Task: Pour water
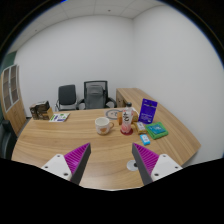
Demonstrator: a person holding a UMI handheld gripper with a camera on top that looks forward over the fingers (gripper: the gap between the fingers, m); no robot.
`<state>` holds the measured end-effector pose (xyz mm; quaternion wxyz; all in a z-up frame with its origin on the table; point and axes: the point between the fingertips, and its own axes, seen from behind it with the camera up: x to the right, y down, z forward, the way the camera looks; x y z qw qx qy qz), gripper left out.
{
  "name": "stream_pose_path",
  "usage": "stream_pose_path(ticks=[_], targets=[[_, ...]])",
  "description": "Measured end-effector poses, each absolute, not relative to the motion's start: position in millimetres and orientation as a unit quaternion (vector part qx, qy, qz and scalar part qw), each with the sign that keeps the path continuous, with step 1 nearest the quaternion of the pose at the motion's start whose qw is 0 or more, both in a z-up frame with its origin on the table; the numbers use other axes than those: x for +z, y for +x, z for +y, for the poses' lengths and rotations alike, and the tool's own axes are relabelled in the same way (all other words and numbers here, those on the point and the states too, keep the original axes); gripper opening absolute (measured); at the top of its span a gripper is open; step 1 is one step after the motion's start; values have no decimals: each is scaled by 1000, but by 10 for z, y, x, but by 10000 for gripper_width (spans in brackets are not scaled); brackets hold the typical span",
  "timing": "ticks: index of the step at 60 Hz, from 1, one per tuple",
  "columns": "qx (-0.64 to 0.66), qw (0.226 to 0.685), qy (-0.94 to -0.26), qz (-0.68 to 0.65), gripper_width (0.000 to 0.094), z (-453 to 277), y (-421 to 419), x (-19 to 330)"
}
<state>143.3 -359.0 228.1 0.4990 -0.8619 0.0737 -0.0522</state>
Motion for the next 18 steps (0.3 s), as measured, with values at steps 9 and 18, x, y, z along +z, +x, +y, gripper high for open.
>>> stream_pose_path(ticks=[9, 18], targets=[[-54, 503, -860, 64, 858, -3658, 1426, 2358], [-60, 505, -859, 54, 857, -3650, 1428, 2463]])
